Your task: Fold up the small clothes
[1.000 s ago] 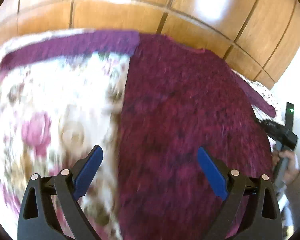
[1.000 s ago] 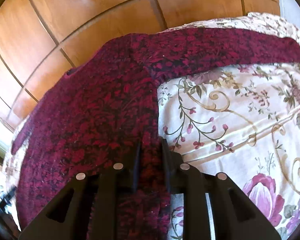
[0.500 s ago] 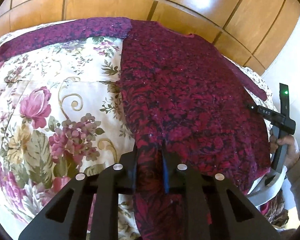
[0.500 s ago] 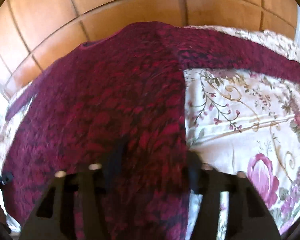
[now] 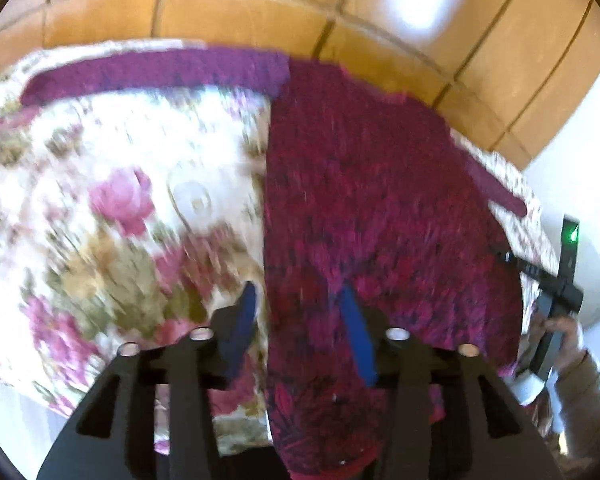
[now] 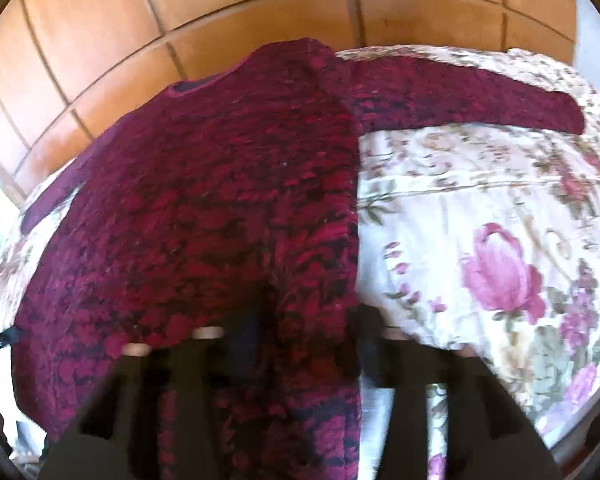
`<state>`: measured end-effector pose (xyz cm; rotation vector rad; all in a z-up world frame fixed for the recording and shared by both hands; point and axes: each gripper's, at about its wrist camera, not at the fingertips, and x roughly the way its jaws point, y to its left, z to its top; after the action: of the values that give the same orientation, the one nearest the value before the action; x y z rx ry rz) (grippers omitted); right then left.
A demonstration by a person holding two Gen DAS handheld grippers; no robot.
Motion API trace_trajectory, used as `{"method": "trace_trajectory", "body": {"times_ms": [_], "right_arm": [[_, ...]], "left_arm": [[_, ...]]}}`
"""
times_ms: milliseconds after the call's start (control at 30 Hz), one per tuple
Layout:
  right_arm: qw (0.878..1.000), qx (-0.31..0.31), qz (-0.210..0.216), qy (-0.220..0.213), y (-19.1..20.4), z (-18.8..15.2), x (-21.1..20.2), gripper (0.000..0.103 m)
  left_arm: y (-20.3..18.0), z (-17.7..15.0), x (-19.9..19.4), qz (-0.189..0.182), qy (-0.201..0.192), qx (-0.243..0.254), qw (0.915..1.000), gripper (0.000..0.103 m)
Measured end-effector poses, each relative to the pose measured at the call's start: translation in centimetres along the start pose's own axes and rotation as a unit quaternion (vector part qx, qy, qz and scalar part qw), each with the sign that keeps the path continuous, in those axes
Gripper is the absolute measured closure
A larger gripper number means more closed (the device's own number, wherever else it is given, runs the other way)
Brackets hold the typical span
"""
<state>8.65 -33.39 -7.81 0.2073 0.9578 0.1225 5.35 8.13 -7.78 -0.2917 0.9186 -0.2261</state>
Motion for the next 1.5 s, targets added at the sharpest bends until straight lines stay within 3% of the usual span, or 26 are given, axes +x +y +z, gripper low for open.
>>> {"method": "trace_trajectory", "body": {"times_ms": [167, 300, 333, 533, 600, 667, 700, 867, 1067, 1500], "right_arm": [[0.997, -0.009, -0.063, -0.040, 1.6, 1.4, -2.5, 0.025], [0.994, 0.001, -0.055, -0.096, 4.6, 3.3, -3.5, 0.012], [0.994, 0.002, -0.047, -0.097, 5.3, 3.7, -2.9, 0.011], [0.997, 0.008, -0.064, -0.048, 5.5, 2.6, 3.1, 0.010], [0.996, 0.000, -0.056, -0.074, 5.2, 1.9, 3.1, 0.008], [0.997, 0.005, -0.044, -0.068, 4.9, 2.0, 3.2, 0.005], [0.997, 0.006, -0.034, -0.069, 4.6, 2.0, 3.1, 0.004], [0.997, 0.007, -0.021, -0.072, 4.2, 2.3, 3.4, 0.002], [0.997, 0.011, -0.011, -0.079, 4.3, 1.8, 3.3, 0.002], [0.996, 0.020, -0.004, -0.084, 4.0, 1.5, 2.8, 0.005]], "left_arm": [[-2.0, 3.0, 0.0, 0.015, -0.050, 0.023, 0.9984, 0.050], [-5.1, 5.4, 3.3, 0.030, -0.070, 0.036, 0.9964, 0.032], [-6.2, 6.2, 4.6, 0.028, -0.073, 0.042, 0.9960, 0.032], [-9.8, 7.8, 10.5, 0.053, -0.051, 0.105, 0.9918, 0.031], [-9.7, 7.5, 12.3, 0.058, -0.037, 0.111, 0.9914, 0.032], [-9.0, 6.9, 14.2, 0.073, -0.019, 0.118, 0.9902, 0.031], [-8.5, 6.6, 14.7, 0.059, -0.023, 0.113, 0.9916, 0.028], [-7.1, 6.3, 14.3, 0.011, -0.040, 0.089, 0.9952, 0.021], [-7.5, 5.9, 14.4, 0.014, -0.038, 0.101, 0.9941, 0.015], [-7.8, 5.9, 14.6, 0.024, -0.036, 0.110, 0.9930, 0.014]]}}
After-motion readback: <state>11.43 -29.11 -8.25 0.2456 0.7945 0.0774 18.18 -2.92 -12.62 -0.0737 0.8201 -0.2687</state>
